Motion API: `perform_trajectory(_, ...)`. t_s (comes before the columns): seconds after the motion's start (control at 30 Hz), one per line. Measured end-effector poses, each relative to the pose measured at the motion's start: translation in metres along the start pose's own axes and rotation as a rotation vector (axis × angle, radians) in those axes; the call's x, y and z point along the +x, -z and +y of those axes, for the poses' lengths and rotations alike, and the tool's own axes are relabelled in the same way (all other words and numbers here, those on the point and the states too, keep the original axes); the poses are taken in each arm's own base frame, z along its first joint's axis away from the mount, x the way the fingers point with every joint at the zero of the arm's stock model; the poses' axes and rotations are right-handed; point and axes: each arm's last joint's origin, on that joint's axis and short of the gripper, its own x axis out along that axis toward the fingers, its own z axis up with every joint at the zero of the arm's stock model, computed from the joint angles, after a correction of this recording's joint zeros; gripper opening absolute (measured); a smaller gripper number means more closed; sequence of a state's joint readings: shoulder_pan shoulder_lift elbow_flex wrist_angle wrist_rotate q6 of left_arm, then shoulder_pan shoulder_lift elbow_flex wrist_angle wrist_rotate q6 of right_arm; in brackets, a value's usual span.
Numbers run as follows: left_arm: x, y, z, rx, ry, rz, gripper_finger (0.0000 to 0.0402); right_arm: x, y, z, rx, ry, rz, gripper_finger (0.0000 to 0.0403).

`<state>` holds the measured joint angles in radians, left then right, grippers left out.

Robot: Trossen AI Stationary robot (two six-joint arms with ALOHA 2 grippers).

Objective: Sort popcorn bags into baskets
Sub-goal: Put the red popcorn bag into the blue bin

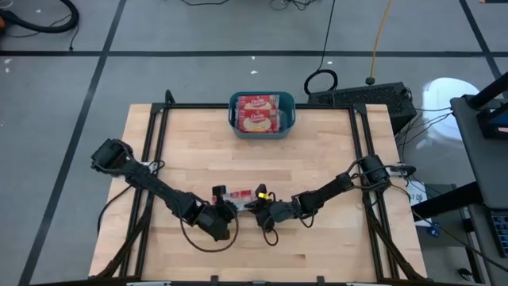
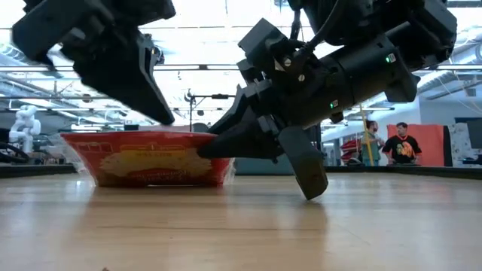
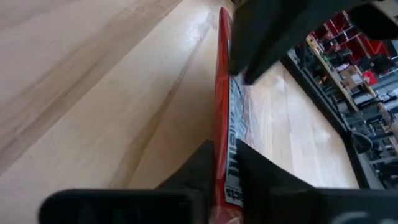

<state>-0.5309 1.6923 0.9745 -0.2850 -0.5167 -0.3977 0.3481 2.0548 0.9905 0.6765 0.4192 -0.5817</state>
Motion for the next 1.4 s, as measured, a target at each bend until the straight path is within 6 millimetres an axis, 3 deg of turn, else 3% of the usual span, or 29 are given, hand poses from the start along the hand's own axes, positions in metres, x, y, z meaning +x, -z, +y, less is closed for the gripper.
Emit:
perform_trajectory(0.13,-0.016,-0.009,0.006,-0.031,0.008,-0.054,0.0085,-0.001,-0.001,-0.001,0.023,0.005,-0.001,0.0011)
perform_trajectory(0.37,-0.054,-0.016,0.017,-0.063,-0.102,-0.164,0.016,-0.011,-0.011,-0.013,0.141,0.003,-0.01,0.001)
perform_trajectory(0.6,-0.082,-0.015,0.028,-0.146,-0.256,-0.264,0.0174,-0.033,-0.02,-0.031,0.252,-0.038,0.069,0.0012)
perform_trajectory(0.93,-0.075,0.003,0.013,-0.304,-0.304,-0.309,0.0174,-0.077,-0.033,-0.064,0.479,-0.038,0.085,0.0012)
perform_trajectory(1.07,-0.069,0.015,0.002,-0.336,-0.36,-0.366,0.0175,-0.093,-0.021,-0.066,0.553,-0.025,0.075,0.0011)
perform_trajectory(1.2,-0.063,0.023,-0.006,-0.34,-0.425,-0.432,0.0175,-0.108,0.003,-0.057,0.634,-0.01,0.027,0.0008)
perform_trajectory(1.4,-0.054,0.024,-0.017,-0.327,-0.413,-0.448,0.0175,-0.126,0.034,-0.045,0.758,0.034,-0.129,0.0007)
